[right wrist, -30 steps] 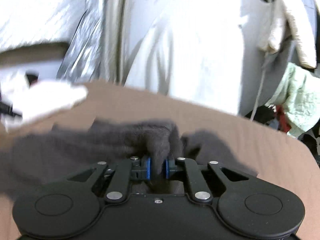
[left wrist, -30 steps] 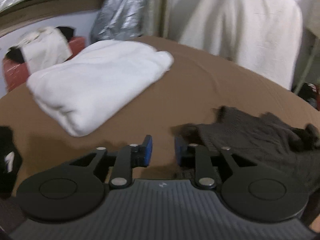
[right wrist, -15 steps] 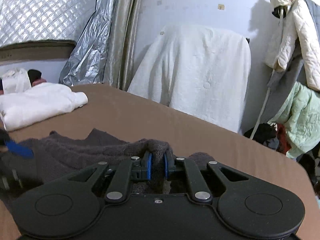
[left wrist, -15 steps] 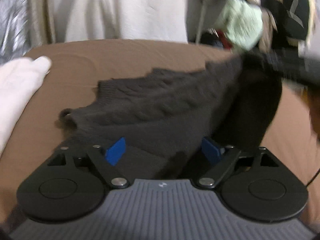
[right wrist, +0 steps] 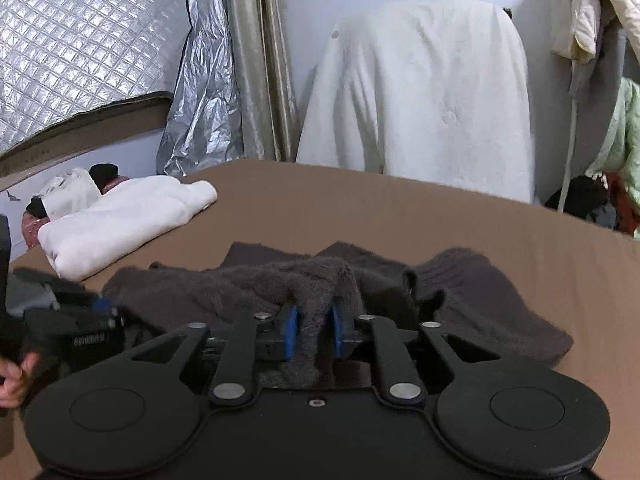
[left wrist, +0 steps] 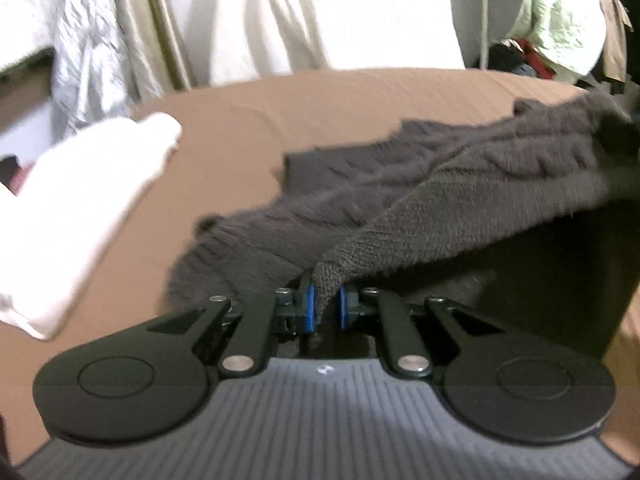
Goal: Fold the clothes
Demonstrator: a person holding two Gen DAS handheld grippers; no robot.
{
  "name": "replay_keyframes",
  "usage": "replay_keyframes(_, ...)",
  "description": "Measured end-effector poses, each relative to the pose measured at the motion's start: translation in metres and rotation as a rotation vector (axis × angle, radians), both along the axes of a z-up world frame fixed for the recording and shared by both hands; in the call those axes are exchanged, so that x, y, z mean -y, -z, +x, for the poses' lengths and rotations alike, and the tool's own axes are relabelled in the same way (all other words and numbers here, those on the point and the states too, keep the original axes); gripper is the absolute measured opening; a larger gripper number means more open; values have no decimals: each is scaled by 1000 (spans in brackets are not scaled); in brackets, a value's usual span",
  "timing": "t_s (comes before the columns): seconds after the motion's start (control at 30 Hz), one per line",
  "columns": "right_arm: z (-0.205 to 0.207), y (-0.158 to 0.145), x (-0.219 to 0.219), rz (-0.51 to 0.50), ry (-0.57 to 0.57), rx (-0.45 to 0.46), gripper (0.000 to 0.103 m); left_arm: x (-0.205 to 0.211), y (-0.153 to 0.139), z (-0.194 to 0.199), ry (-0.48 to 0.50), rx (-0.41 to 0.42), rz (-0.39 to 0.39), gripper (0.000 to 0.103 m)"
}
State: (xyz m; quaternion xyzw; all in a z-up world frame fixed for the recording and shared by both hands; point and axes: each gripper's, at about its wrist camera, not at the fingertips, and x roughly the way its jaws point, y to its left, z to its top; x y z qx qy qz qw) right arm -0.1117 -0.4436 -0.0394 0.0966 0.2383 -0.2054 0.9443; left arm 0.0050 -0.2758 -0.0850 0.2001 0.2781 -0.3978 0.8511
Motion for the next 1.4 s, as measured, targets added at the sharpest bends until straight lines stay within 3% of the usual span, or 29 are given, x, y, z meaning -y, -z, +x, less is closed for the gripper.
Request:
replay_keyframes(0.07,-5,4,-2,30,-11,12,30,-3,-4,1,-42,47,-14,11)
replay_keyframes(0.13,-14,11,-7,82,-12,15,54,-4,-11,7,-78,84,-20,11)
replay_keyframes(0.23,-34,29,-18,155,-4,16,68,-9,-13,19,-111,51,-34,11)
replay_keyframes(0.37,-52,70,-35,238,-24,-67,73,-10,-10,28,-127,1,-48,11)
replay_keyframes(0.47,-51,98,-45,247,-29,-148,79,-6,-7,29,-127,-3,-48,11)
replay_keyframes(0.57,-39,115,-43,258,-3,-156,86,-7,-6,29,-117,-1,-52,13)
replay_keyframes(0.67,-22,122,-31,282,34,-79,94,-7,-6,28,-109,1,-65,17)
replay_keyframes(0.73,-3,127,-22,272,61,-56,90,-4,-5,28,-92,22,-58,16)
replay_keyframes(0.77,6,126,-20,234,64,-68,78,-3,-3,28,-82,36,-51,10)
replay_keyframes(0.8,16,126,-17,196,66,-79,43,-2,-7,27,-83,55,-57,10)
replay_keyframes(0.83,17,117,-13,192,82,-77,28,-3,-15,25,-94,79,-73,10)
replay_keyframes(0.9,19,101,-5,185,116,-73,21,-5,-30,21,-117,127,-105,9)
replay_keyframes(0.93,16,84,-5,147,137,-67,19,-6,-38,18,-128,151,-121,9)
replay_keyframes(1.0,5,33,-11,-43,151,-29,18,-7,-54,14,-151,199,-154,9)
replay_keyframes(1.1,-15,-68,-28,-298,112,97,16,-12,-79,4,-180,271,-212,9)
replay_keyframes(1.2,-25,-132,-70,-627,86,99,14,-28,-112,-21,-189,340,-316,9)
replay_keyframes(1.27,-29,-141,-93,-668,14,13,15,-42,-125,-30,-207,367,-351,9)
replay_keyframes(1.33,-33,-127,-102,-575,-42,-42,18,-52,-126,-27,-224,366,-341,9)
replay_keyframes(1.4,-39,-93,-104,-451,-115,-89,26,-58,-112,-14,-248,336,-299,9)
